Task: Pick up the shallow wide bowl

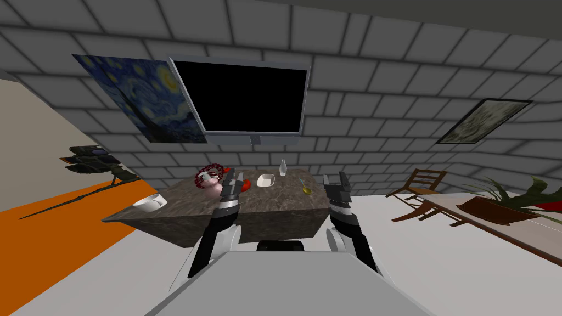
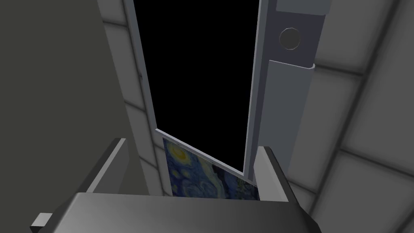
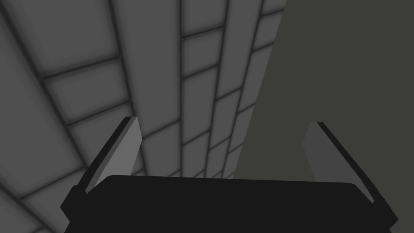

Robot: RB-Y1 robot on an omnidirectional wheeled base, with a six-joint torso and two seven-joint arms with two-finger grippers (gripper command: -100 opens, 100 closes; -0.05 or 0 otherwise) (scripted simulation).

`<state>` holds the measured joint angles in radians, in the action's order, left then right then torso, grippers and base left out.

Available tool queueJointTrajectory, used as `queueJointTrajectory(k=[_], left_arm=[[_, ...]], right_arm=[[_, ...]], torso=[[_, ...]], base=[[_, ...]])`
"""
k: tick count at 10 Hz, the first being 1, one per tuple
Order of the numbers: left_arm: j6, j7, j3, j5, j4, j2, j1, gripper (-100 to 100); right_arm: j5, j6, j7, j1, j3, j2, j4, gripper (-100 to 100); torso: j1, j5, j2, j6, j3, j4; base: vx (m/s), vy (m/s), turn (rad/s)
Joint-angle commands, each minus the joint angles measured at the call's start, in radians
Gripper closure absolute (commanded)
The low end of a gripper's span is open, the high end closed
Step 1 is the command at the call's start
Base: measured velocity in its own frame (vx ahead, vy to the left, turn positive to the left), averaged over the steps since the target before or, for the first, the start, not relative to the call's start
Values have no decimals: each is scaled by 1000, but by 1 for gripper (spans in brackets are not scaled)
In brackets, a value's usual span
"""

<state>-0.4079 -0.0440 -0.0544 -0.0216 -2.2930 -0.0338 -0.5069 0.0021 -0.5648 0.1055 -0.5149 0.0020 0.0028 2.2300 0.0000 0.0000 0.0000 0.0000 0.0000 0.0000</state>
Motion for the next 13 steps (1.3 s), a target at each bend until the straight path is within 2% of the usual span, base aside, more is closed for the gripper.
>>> queueJointTrajectory(k=[1,4,7,8,9,11,12,13], left_arm=[[13,4,4,-2,2,34,9,-100],[63,17,21,-10,9,106,43,-100],[143,40,48,-23,21,161,96,-100],[173,49,59,-28,27,175,117,-100],[178,49,59,-28,27,175,117,-100],[243,70,82,-38,39,198,162,-100],[252,70,82,-38,39,198,162,-100],[291,82,94,-42,47,207,187,-100]], right_arm=[[0,0,0,0,0,0,0,0],[0,0,0,0,0,0,0,0],[0,0,0,0,0,0,0,0],[0,0,0,0,0,0,0,0],[0,0,0,0,0,0,0,0],[0,0,0,0,0,0,0,0],[0,0,0,0,0,0,0,0],[0,0,0,0,0,0,0,0]], torso=[[0,0,0,0,0,0],[2,0,7,0,4,1],[3,1,6,0,3,1],[3,1,5,0,3,1],[4,1,5,0,3,1],[2,0,3,0,2,1],[3,1,2,0,1,1],[2,1,2,0,1,1]], base=[[-52,-5,9],[-112,18,-4],[-84,40,-22],[-75,54,-30],[-51,33,-14],[-39,27,-43],[-38,35,-17],[-48,30,-35]])
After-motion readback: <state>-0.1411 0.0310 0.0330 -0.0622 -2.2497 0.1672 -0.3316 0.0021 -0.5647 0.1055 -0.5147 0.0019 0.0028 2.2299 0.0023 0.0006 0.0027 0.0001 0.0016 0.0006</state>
